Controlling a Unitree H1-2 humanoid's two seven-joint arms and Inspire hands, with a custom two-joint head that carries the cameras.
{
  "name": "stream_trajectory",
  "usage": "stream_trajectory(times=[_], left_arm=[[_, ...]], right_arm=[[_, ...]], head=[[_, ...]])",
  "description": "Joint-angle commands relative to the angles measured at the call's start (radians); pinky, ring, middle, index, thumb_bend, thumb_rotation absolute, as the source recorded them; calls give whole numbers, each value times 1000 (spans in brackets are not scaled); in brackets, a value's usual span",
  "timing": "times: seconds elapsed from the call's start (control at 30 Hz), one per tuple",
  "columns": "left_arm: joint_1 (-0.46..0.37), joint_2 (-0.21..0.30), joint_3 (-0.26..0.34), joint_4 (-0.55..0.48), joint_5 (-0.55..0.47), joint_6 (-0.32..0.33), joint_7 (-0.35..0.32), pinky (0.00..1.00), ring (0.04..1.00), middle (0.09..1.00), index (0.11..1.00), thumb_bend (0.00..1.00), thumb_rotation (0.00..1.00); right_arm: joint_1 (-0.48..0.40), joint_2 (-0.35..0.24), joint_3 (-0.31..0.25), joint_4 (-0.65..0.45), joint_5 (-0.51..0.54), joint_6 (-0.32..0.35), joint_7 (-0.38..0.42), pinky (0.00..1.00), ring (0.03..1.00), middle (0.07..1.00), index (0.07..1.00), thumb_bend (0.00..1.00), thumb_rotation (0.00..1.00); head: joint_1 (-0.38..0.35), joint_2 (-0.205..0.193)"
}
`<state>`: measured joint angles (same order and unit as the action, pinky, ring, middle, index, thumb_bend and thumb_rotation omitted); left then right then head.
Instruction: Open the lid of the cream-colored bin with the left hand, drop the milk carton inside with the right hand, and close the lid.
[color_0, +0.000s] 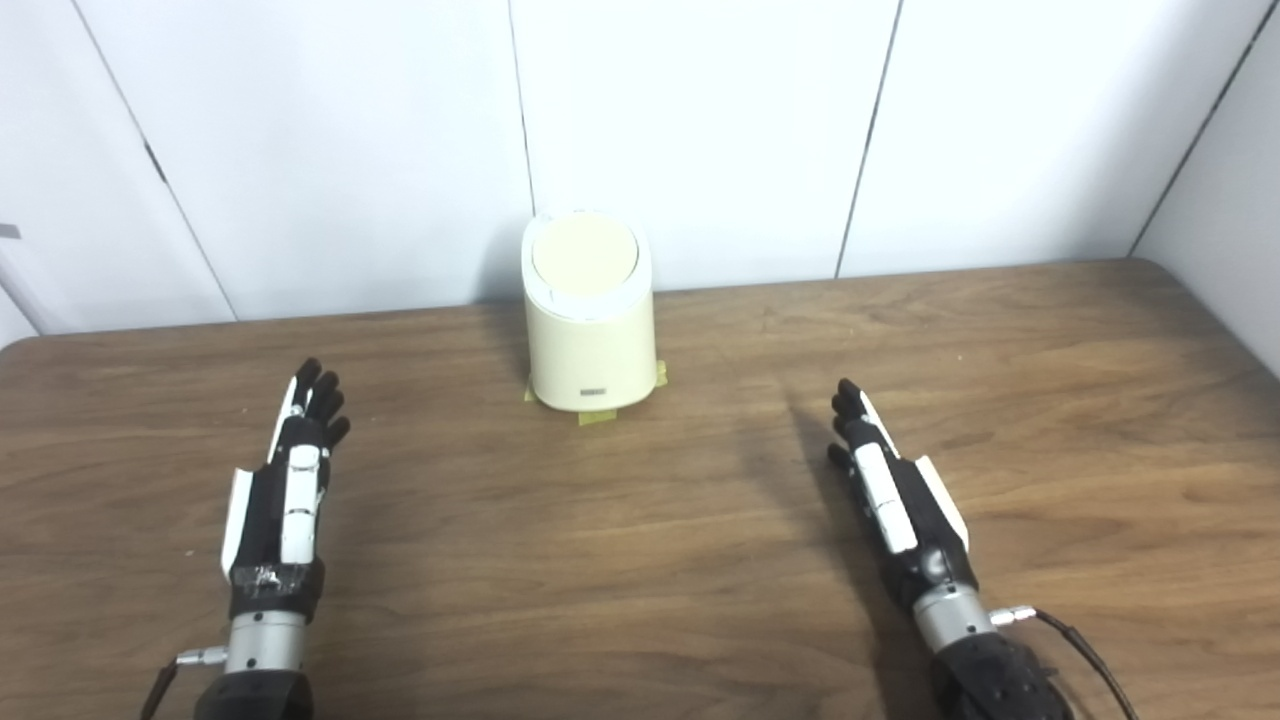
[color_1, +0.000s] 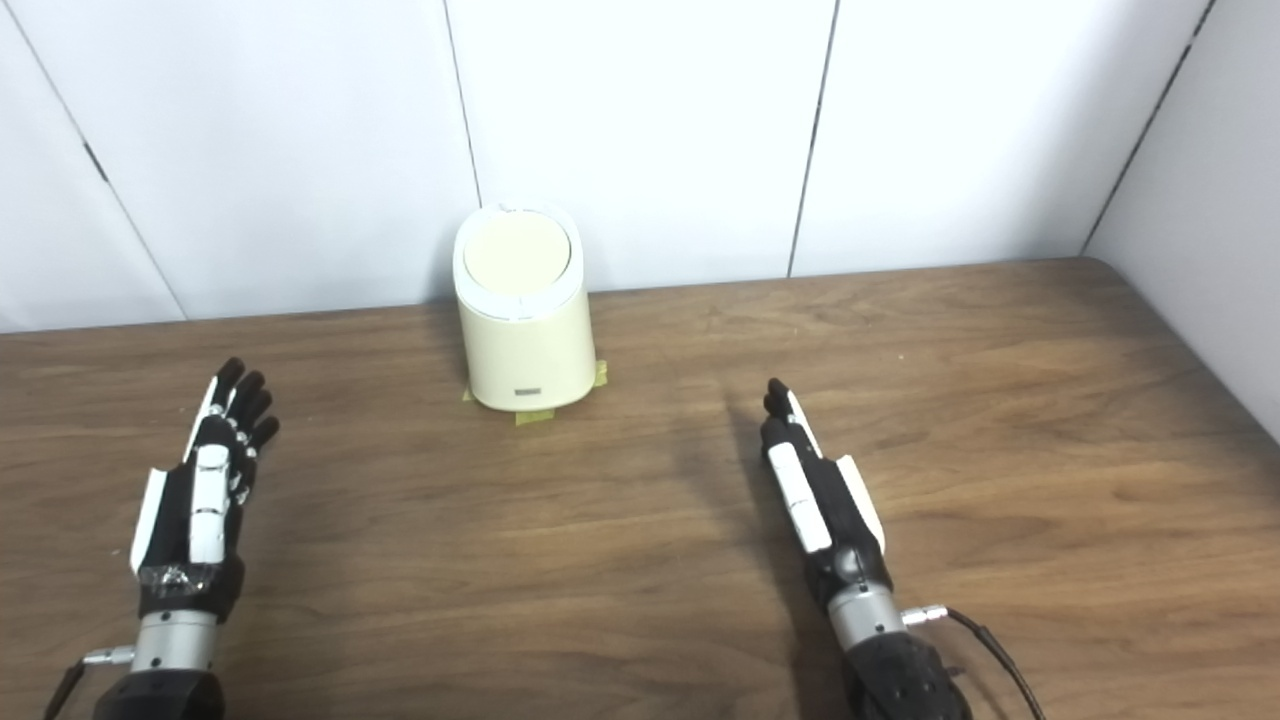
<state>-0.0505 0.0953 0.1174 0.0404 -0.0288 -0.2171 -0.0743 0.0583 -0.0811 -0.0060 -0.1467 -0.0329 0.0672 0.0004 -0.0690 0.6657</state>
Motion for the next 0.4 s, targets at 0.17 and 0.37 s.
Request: stream_trajectory(times=[0.17, 0.37], left_arm=[[68, -26, -39, 46, 16, 1, 9, 925, 952, 958, 985, 523, 1000], [71, -21, -40, 2, -31, 128, -7, 928, 955, 961, 970, 493, 1000]], right_arm=[[-9, 9, -20, 71, 18, -108, -7, 953, 956, 958, 975, 578, 1000], [-9, 25, -35, 109, 50, -112, -4, 941, 949, 945, 962, 557, 1000]], head=[[-3, 10], [-7, 13]])
